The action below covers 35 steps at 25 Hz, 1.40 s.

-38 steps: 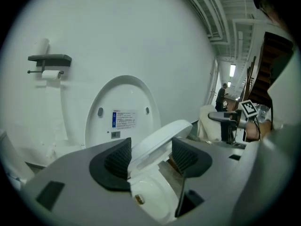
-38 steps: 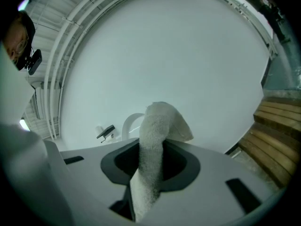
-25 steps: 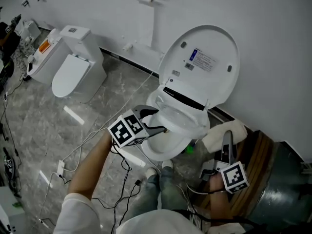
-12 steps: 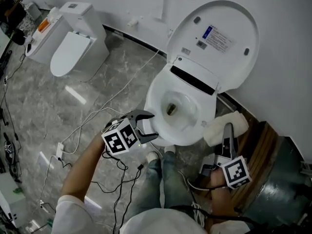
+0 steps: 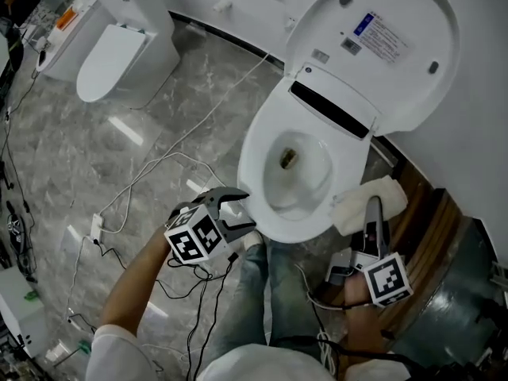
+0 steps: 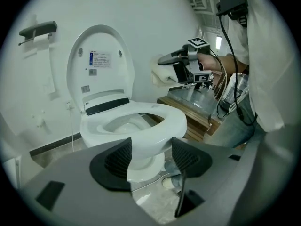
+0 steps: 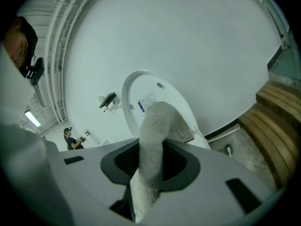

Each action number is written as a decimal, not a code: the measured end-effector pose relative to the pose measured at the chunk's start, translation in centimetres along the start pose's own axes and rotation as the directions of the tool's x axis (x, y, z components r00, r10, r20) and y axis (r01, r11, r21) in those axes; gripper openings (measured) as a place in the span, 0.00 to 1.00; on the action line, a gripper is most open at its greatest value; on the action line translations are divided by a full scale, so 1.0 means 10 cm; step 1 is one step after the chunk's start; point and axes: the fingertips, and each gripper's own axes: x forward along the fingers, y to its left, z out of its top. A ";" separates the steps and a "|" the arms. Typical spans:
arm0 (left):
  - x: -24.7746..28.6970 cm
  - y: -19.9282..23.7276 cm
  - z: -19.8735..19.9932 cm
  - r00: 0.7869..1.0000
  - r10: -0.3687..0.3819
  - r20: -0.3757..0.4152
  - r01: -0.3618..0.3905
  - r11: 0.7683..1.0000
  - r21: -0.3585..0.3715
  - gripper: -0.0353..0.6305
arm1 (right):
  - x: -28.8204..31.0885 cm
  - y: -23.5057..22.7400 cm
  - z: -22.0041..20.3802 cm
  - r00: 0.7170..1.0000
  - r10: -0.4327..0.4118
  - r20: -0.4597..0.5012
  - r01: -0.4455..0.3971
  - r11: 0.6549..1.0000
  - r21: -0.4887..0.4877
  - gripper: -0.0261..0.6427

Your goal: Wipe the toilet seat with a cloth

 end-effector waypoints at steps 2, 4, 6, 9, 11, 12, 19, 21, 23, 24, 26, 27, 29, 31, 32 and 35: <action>0.07 -0.03 -0.15 1.000 0.020 -0.008 -0.019 1.000 0.009 0.49 | 0.07 -0.06 -0.12 1.000 -0.007 -0.018 0.007 1.000 0.003 0.19; 0.14 -0.09 -0.31 0.999 0.026 -0.027 -0.026 1.000 0.015 0.49 | 0.09 -0.11 -0.25 0.999 -0.026 -0.035 0.026 1.000 0.017 0.19; 0.20 -0.12 -0.47 0.999 0.019 -0.044 -0.019 1.000 0.013 0.49 | 0.12 -0.11 -0.36 0.999 -0.014 -0.043 0.015 0.999 0.030 0.19; 0.30 -0.09 -0.66 0.999 -0.001 -0.041 -0.001 0.999 -0.034 0.48 | 0.18 -0.14 -0.53 0.998 0.012 -0.061 -0.010 1.000 0.022 0.19; 0.39 -0.09 -0.80 0.999 -0.006 -0.043 0.005 0.999 -0.045 0.48 | 0.19 -0.25 -0.66 0.996 -0.003 -0.084 0.003 1.000 0.006 0.19; 0.45 -0.09 -0.88 0.999 -0.006 -0.046 0.004 0.999 -0.047 0.48 | 0.19 -0.31 -0.73 0.996 -0.009 -0.094 0.009 1.000 0.004 0.19; 0.92 0.02 -1.43 0.994 0.087 -0.068 -0.092 0.992 -0.083 0.48 | 0.20 -0.62 -1.16 0.990 -0.033 -0.136 0.036 0.999 0.018 0.19; 1.02 0.05 -1.53 0.991 0.111 -0.070 -0.118 0.987 -0.106 0.48 | 0.18 -0.63 -1.22 0.989 -0.025 -0.143 0.028 0.999 0.024 0.19; 1.09 0.08 -1.61 0.989 0.121 -0.083 -0.131 0.983 -0.125 0.48 | 0.16 -0.63 -1.26 0.989 -0.011 -0.145 0.015 1.000 0.027 0.19; 1.12 0.10 -1.65 0.988 0.124 -0.091 -0.135 0.982 -0.132 0.48 | 0.15 -0.64 -1.27 0.989 -0.008 -0.146 0.012 1.000 0.027 0.19; 1.18 0.12 -1.71 0.986 0.128 -0.107 -0.142 0.980 -0.138 0.48 | 0.13 -0.67 -1.26 0.989 -0.007 -0.147 0.011 1.000 0.025 0.19; 1.20 0.14 -1.74 0.984 0.132 -0.116 -0.147 0.980 -0.136 0.48 | 0.12 -0.70 -1.26 0.989 -0.007 -0.146 0.010 1.000 0.024 0.19; 1.26 0.16 -1.79 0.981 0.143 -0.132 -0.160 0.978 -0.134 0.48 | 0.09 -0.76 -1.24 0.990 -0.012 -0.142 0.015 1.000 0.025 0.19; 1.30 0.18 -1.82 0.978 0.155 -0.137 -0.174 0.975 -0.136 0.48 | 0.06 -0.83 -1.23 0.990 -0.023 -0.136 0.027 0.999 0.027 0.19; 1.31 0.18 -1.82 0.978 0.160 -0.134 -0.178 0.974 -0.139 0.47 | 0.05 -0.86 -1.23 0.991 -0.029 -0.132 0.033 0.999 0.030 0.19; 1.31 0.19 -1.82 0.978 0.168 -0.123 -0.186 0.970 -0.155 0.47 | 0.00 -0.91 -1.25 0.992 -0.038 -0.123 0.044 0.998 0.048 0.19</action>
